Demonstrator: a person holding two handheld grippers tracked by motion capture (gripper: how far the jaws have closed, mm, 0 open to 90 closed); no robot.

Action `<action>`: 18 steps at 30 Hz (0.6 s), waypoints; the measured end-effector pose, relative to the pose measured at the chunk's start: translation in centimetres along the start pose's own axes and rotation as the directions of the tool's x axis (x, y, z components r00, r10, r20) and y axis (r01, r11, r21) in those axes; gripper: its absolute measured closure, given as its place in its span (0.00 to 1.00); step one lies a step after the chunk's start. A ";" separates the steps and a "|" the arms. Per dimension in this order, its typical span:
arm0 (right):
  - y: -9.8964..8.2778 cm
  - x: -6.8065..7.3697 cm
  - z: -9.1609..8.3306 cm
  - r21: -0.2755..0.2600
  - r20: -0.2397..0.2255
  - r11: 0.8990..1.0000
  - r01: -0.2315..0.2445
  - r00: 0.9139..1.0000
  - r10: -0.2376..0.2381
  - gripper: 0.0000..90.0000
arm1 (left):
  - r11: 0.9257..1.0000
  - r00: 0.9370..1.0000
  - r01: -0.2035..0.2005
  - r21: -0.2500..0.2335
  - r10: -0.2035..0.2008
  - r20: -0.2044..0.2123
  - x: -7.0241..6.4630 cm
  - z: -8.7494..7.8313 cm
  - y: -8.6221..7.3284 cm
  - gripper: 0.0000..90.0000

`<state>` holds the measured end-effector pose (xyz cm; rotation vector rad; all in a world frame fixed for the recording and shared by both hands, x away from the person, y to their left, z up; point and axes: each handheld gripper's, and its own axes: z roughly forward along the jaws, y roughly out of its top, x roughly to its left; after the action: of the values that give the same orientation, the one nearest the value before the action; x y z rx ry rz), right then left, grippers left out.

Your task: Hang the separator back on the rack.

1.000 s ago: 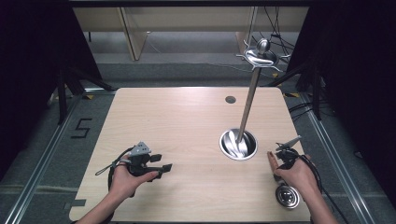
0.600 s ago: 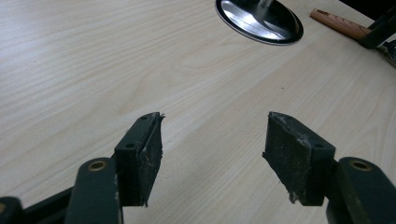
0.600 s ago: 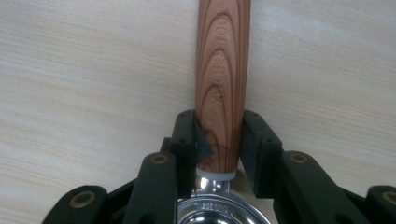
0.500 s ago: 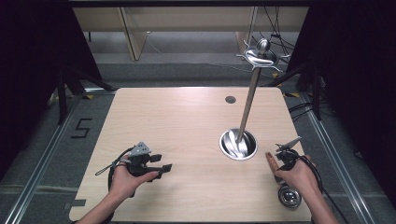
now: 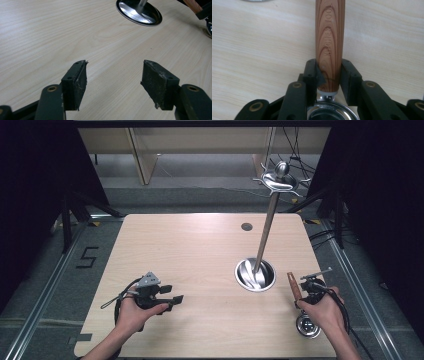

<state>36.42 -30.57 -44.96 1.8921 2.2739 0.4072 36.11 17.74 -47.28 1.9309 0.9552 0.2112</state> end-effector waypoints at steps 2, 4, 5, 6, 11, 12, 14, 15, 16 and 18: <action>-0.1 0.0 -0.1 -0.012 0.002 1.000 -0.002 1.000 0.002 0.77 | 1.000 1.000 0.001 -0.003 -0.001 0.000 0.0 0.0 0.0 0.40; -0.4 0.0 -0.4 -0.062 0.001 0.998 0.004 1.000 -0.004 0.77 | 1.000 1.000 -0.001 0.004 0.001 -0.008 0.0 -0.1 0.0 0.40; -0.5 0.0 -0.6 -0.084 0.002 0.996 0.004 1.000 -0.003 0.77 | 1.000 1.000 0.000 0.000 0.000 -0.010 -0.1 -0.1 0.0 0.40; -0.5 0.0 -0.6 -0.084 0.002 0.996 0.004 1.000 -0.003 0.77 | 1.000 1.000 -0.001 0.006 0.001 -0.003 0.0 -0.1 0.0 0.40; -1.1 -0.4 -1.4 -0.218 0.014 0.974 0.054 0.999 -0.052 0.77 | 1.000 1.000 -0.001 0.001 0.001 -0.003 0.0 0.0 0.0 0.40; -1.2 -0.4 -1.4 -0.231 0.034 0.971 0.063 0.998 -0.057 0.78 | 1.000 1.000 -0.001 0.007 0.001 -0.004 -0.1 -0.1 0.0 0.40; -1.4 0.2 -2.0 -0.261 -0.004 0.965 -0.022 1.000 0.022 0.78 | 1.000 1.000 -0.003 0.010 0.003 -0.002 -0.1 -0.1 0.0 0.40; -1.3 -0.2 -2.0 -0.285 0.017 0.958 0.007 1.000 -0.002 0.78 | 1.000 1.000 -0.003 0.014 0.003 0.001 -0.1 -0.1 0.0 0.40; -1.4 -0.4 -2.3 -0.306 0.024 0.952 0.035 0.999 -0.029 0.78 | 1.000 1.000 -0.003 0.010 0.003 -0.002 0.0 -0.1 0.0 0.40; -1.4 -0.5 -2.4 -0.326 0.031 0.944 0.051 0.999 -0.043 0.78 | 1.000 1.000 -0.001 0.000 0.001 -0.005 -0.1 0.0 0.0 0.40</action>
<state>34.55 -31.58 -43.16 1.6654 2.0764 0.7027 36.07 17.71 -47.25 1.9321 0.9574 0.2168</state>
